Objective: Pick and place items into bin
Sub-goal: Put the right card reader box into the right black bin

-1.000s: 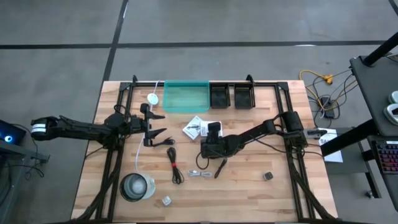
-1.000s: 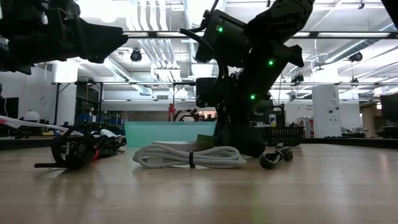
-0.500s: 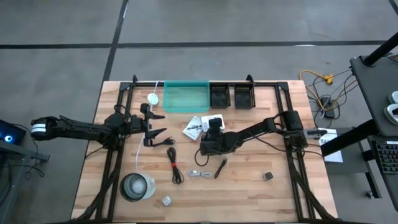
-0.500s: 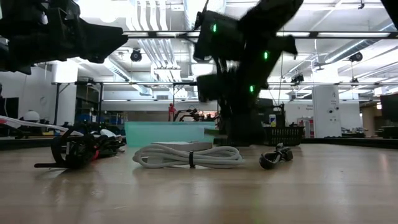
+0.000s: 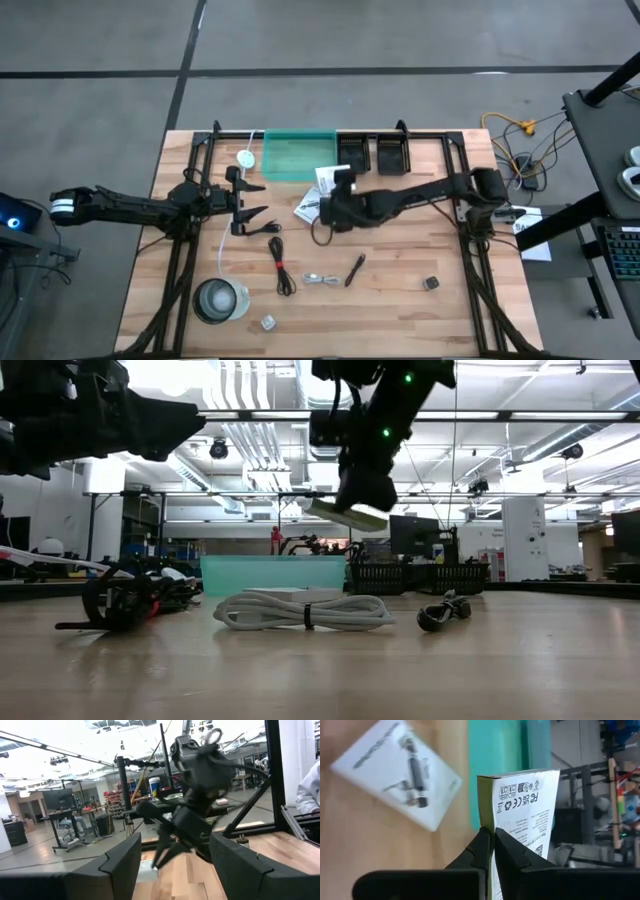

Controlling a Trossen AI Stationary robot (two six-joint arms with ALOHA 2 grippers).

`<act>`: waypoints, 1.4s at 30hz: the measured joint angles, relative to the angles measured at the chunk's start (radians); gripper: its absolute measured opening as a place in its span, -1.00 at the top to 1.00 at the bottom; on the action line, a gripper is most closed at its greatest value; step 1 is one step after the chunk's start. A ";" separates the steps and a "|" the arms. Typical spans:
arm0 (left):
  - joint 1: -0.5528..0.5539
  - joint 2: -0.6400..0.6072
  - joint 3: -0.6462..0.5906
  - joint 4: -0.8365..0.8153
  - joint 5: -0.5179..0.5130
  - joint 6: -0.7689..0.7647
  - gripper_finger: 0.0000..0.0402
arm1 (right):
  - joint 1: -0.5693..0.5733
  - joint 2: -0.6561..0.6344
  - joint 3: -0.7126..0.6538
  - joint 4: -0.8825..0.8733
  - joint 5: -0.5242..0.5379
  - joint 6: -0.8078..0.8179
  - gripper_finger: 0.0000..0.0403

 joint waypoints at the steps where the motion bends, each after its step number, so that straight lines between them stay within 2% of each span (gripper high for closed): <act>1: 0.000 -0.001 0.000 -0.002 0.000 0.009 -0.09 | -0.013 -0.011 0.002 0.004 -0.019 -0.001 0.96; 14: 0.000 0.005 0.000 -0.001 0.000 0.023 -0.09 | -0.173 -0.077 0.001 -0.027 -0.051 0.009 0.96; 17: 0.000 0.005 0.000 -0.001 0.000 0.023 -0.09 | -0.223 -0.092 0.002 -0.074 -0.051 0.102 0.96; 23: 0.000 0.005 0.000 -0.001 0.000 0.023 -0.09 | -0.343 -0.118 0.002 -0.283 -0.058 0.429 0.96; 26: 0.000 0.005 0.000 -0.001 0.000 0.024 -0.09 | -0.401 -0.126 0.002 -0.352 -0.107 0.538 0.96; 32: 0.000 0.005 0.000 -0.001 0.000 0.024 -0.09 | -0.511 -0.122 0.002 -0.320 -0.253 0.610 0.96; 38: 0.000 0.005 0.000 -0.001 0.000 0.024 -0.09 | -0.583 -0.123 0.002 -0.322 -0.268 0.655 0.96; 42: 0.000 0.005 0.000 -0.001 0.000 0.024 -0.09 | -0.621 -0.123 0.005 -0.321 -0.341 0.698 0.96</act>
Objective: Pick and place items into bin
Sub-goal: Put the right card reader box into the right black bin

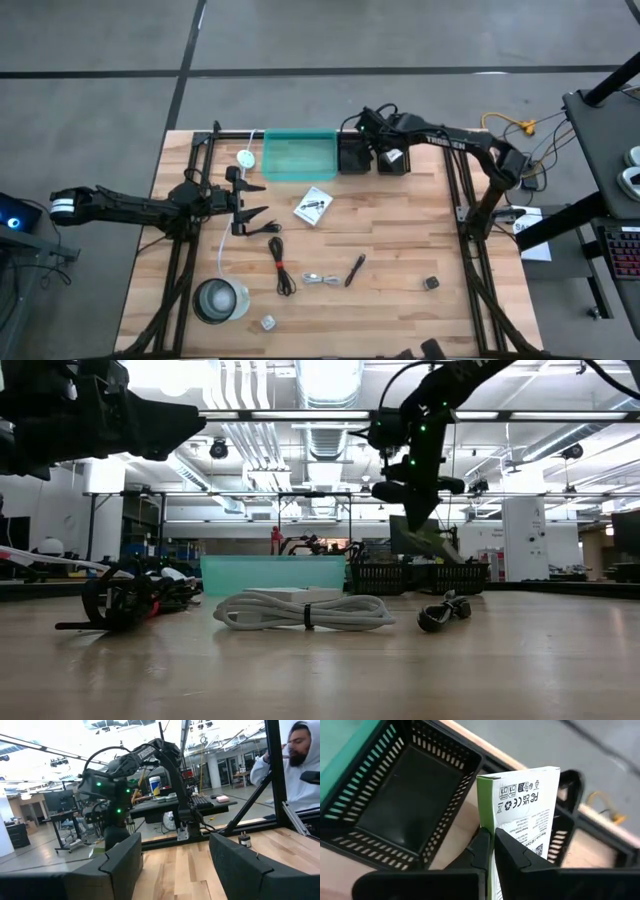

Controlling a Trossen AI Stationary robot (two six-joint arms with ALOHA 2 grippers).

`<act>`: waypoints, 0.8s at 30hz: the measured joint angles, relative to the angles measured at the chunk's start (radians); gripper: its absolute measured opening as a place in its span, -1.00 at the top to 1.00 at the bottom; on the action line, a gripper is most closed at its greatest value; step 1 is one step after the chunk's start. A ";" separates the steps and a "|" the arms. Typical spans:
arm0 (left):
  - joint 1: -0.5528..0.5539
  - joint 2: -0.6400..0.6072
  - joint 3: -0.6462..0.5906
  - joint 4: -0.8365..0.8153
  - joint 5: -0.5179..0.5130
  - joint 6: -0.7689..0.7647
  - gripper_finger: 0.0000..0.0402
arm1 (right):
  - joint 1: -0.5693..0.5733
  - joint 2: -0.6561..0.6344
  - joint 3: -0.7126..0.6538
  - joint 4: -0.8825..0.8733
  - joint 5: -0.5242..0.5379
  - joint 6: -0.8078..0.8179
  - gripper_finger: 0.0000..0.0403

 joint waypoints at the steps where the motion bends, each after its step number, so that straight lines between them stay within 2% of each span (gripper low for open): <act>1: 0.000 0.000 0.000 0.000 0.000 0.000 -0.09 | -0.010 0.000 0.000 0.000 -0.013 0.009 0.96; 6: 0.000 0.000 0.000 0.000 0.000 0.000 -0.09 | -0.057 0.000 0.000 -0.003 -0.068 0.046 0.96; 12: 0.000 0.000 0.000 0.000 0.000 0.000 -0.09 | -0.127 0.000 0.019 -0.010 -0.203 0.074 0.96; 19: 0.000 0.000 0.000 0.000 0.000 0.001 -0.09 | -0.163 0.000 0.083 -0.151 -0.232 0.129 0.96; 24: 0.000 0.000 0.000 0.000 0.000 0.024 -0.09 | -0.164 0.000 0.110 -0.172 -0.240 0.153 0.96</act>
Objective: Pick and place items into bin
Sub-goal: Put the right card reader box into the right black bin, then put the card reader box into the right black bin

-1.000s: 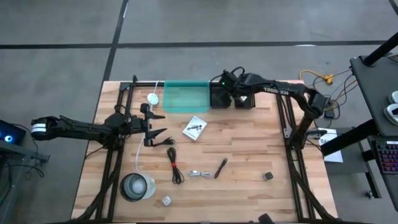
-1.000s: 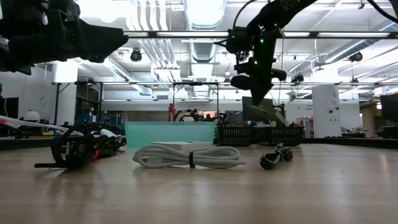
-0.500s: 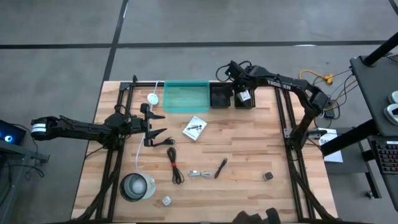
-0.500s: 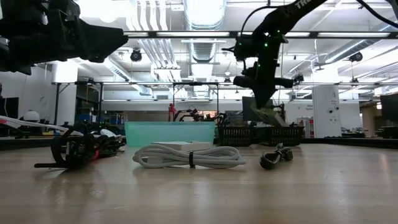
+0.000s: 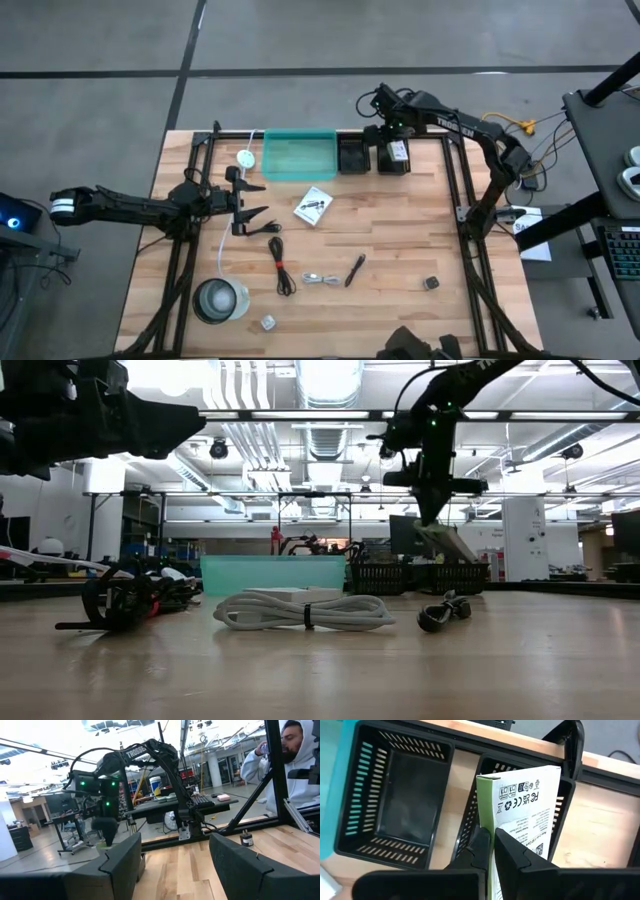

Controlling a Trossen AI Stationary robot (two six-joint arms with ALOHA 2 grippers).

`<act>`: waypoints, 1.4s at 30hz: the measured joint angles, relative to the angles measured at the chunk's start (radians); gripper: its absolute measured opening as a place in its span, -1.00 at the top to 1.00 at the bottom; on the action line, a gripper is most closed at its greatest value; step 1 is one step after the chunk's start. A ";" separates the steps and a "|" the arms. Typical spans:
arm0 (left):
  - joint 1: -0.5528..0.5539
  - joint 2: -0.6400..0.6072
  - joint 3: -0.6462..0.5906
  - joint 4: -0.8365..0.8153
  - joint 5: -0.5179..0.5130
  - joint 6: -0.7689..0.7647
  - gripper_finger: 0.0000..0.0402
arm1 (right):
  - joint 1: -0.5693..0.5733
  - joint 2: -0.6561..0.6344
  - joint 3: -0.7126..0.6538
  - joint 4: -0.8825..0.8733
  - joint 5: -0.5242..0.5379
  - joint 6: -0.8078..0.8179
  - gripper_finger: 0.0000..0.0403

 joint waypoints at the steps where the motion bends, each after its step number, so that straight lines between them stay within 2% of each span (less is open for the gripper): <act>1: 0.000 0.000 0.000 0.000 0.000 0.000 -0.09 | 0.000 0.000 0.001 0.000 -0.004 0.006 0.96; 9: 0.000 0.000 0.000 0.000 0.000 0.001 -0.09 | -0.010 0.026 -0.020 -0.005 -0.055 0.037 0.96; 25: 0.000 0.000 0.000 0.000 0.000 0.001 -0.09 | -0.024 0.040 -0.020 -0.002 -0.039 0.028 0.94; 42: 0.000 0.000 0.000 0.000 0.000 0.001 -0.09 | -0.033 0.040 -0.020 0.021 -0.016 -0.010 0.51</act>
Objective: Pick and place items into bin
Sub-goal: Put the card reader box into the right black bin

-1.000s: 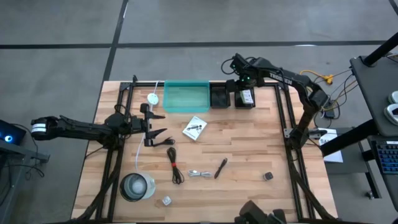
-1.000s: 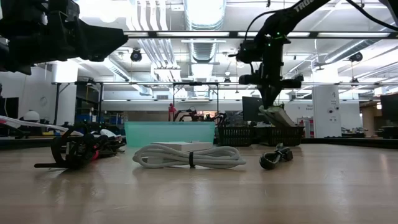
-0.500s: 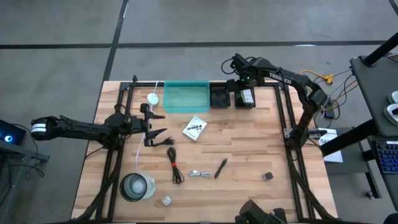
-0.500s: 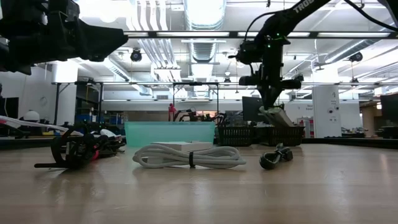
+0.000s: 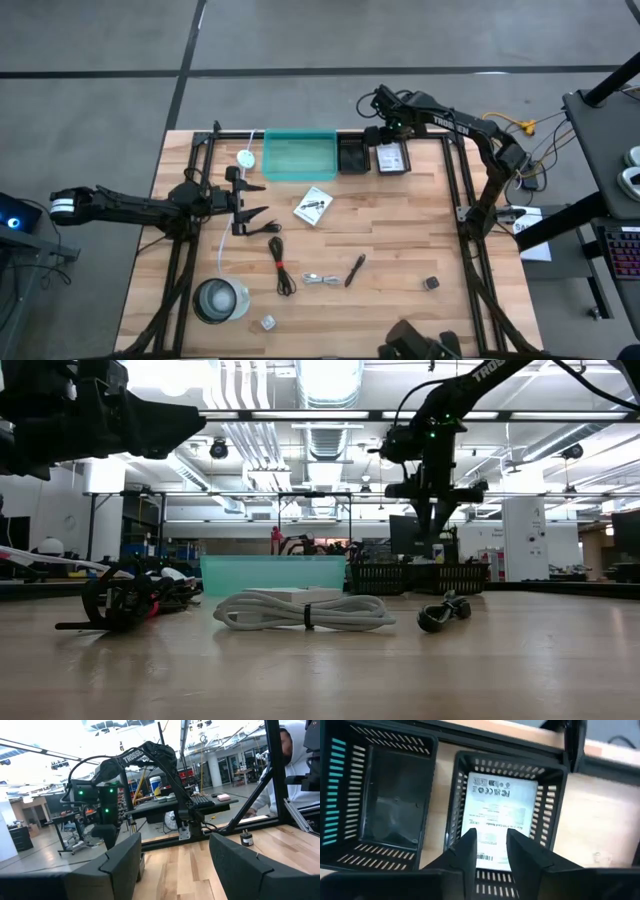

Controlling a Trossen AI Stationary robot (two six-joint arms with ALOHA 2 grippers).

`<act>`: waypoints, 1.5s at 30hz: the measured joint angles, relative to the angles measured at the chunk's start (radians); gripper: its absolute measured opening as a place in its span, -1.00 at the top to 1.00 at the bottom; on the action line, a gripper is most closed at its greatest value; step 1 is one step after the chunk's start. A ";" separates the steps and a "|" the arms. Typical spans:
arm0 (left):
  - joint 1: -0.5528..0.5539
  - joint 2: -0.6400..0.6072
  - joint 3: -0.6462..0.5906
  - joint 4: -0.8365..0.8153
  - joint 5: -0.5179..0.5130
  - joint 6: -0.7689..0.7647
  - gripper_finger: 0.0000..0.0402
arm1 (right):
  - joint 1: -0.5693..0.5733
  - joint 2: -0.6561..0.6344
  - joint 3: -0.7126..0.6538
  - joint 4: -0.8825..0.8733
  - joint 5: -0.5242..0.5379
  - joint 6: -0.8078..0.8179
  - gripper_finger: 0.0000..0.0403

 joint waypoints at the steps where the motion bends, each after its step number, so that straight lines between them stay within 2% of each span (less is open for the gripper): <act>1: 0.000 0.000 0.000 0.000 0.000 0.000 -0.09 | 0.000 0.000 0.000 0.012 0.000 -0.020 0.50; 12: 0.000 0.000 0.000 0.000 0.000 0.000 -0.09 | 0.046 0.000 0.000 0.217 -0.006 -0.199 0.50; 21: 0.000 0.000 0.000 0.000 0.000 0.001 -0.09 | 0.214 0.000 0.000 0.307 -0.010 -0.464 0.49; 35: 0.000 0.000 0.000 0.000 0.000 0.022 -0.09 | 0.486 0.000 -0.010 0.383 -0.014 -0.967 0.59; 40: 0.000 0.000 0.000 0.000 0.000 0.043 -0.09 | 0.559 0.007 -0.017 0.394 -0.013 -1.070 0.50; 45: 0.000 0.000 0.000 -0.001 0.000 0.044 -0.09 | 0.617 0.054 -0.018 0.437 -0.055 -1.165 0.31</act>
